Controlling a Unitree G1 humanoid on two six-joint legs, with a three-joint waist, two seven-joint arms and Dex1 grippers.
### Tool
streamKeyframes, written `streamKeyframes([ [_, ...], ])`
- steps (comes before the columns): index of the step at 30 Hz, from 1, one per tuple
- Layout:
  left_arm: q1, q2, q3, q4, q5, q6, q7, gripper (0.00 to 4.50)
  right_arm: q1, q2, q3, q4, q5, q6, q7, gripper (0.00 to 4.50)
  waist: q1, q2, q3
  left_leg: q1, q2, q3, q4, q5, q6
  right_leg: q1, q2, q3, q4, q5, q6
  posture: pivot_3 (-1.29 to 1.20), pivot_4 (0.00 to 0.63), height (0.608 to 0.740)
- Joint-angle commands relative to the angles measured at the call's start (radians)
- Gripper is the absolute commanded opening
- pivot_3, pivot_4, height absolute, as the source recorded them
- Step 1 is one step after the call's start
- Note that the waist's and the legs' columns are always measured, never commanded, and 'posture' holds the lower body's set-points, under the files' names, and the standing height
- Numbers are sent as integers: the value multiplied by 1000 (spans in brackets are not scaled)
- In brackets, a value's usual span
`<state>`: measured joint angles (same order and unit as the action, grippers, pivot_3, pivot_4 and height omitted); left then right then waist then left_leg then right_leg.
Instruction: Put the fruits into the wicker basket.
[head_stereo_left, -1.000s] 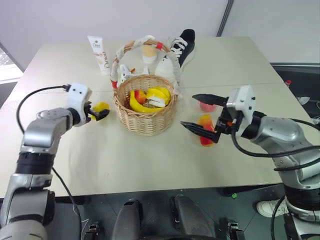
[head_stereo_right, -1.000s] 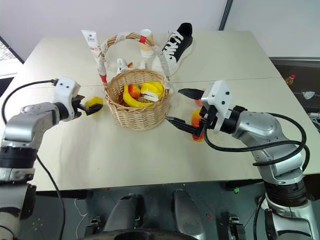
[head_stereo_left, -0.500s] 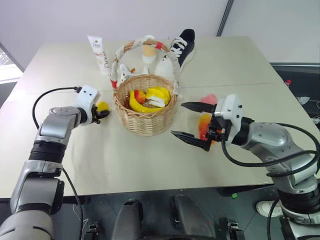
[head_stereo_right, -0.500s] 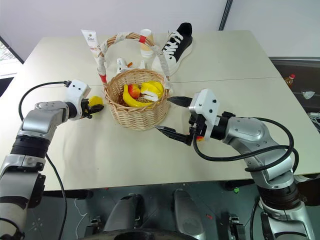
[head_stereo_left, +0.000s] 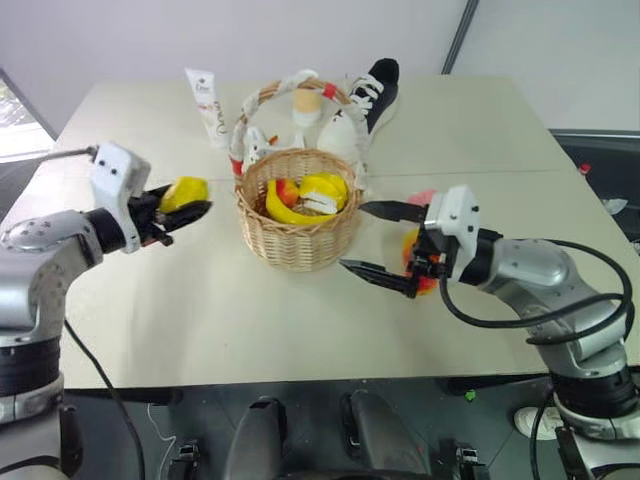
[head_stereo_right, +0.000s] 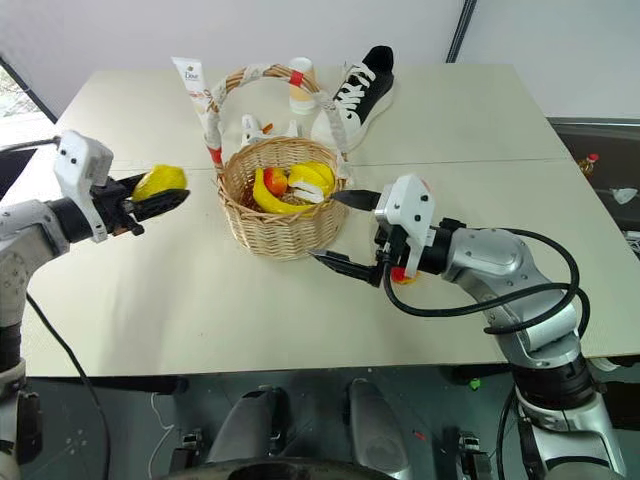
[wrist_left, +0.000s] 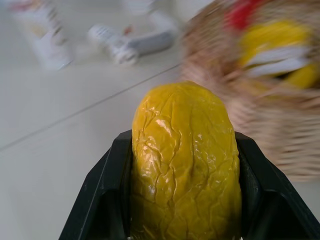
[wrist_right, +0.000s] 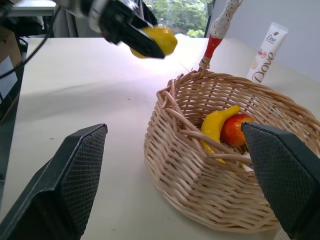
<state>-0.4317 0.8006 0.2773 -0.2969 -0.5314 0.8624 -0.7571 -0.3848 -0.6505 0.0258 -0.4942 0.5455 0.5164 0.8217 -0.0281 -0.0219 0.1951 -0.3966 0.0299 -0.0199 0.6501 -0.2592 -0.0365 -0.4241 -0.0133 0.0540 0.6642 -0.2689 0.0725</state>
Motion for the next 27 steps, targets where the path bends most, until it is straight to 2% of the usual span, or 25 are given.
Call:
streamKeyframes([
  [1, -72, -33, -117, -138, -22, 41, 40, 2191, -31, -17, -23, 35, -24, -47, 27, 4500, 6, 0, 0, 0, -1, 0, 0, 0, 0, 0, 0, 0, 0, 0, 0, 0, 150, 740],
  [5, -258, -201, -266, -49, 44, 79, 182, 2191, -37, -25, -26, 78, -59, -66, 30, 4500, 15, -1, 0, 1, -3, 0, 1, 0, 0, 1, 1, 0, 0, 0, 0, 0, 150, 740],
  [8, -313, -258, -349, 24, 100, 64, 208, 2191, -29, -38, -35, 106, -106, -70, 3, 4500, 6, 0, 0, 0, -3, 0, 1, 0, 0, 1, 2, 1, -1, 0, 0, 0, 150, 740],
  [11, -334, -289, -371, 74, 119, 41, 210, 3289, -14, -53, -69, 145, -148, -45, -56, 4500, -2, 0, 0, 2, -3, 0, -2, -1, 1, 0, 2, 2, 0, 0, 0, 0, 150, 740],
  [13, -347, -291, -372, 102, 145, 1, 209, 4308, -10, -55, -98, 196, -196, -29, -128, 4500, -4, 0, 0, 1, -2, 0, -2, 0, 1, 0, 3, 1, 0, 0, 0, 0, 150, 740],
  [14, -348, -303, -349, 109, 131, -8, 205, 4456, -12, -43, -121, 222, -202, -9, -166, 4500, -6, 0, 0, 1, -2, 0, -1, 0, 1, 0, 3, 1, 1, 0, 0, 0, 150, 740],
  [17, -340, -318, -308, 96, 93, -35, 177, 4456, -20, -13, -158, 257, -190, 37, -224, 4500, -8, 0, 0, 1, -2, 0, -1, 0, 0, 0, 3, 2, 1, 0, 0, 0, 150, 740],
  [21, -278, -280, -321, 37, 79, -104, 75, 4456, -53, 26, -163, 342, -203, 95, -287, 4500, -14, 0, 0, 1, -2, 1, -1, 0, 0, 0, 3, 2, 1, 0, 0, 0, 150, 740],
  [27, -215, -262, -332, -6, 79, -137, 30, 4456, -200, 123, -167, 626, -214, 103, -347, 4500, -15, 0, 0, 3, -2, 2, -1, 0, 0, 0, 3, 3, 2, 0, 0, 0, 150, 740],
])
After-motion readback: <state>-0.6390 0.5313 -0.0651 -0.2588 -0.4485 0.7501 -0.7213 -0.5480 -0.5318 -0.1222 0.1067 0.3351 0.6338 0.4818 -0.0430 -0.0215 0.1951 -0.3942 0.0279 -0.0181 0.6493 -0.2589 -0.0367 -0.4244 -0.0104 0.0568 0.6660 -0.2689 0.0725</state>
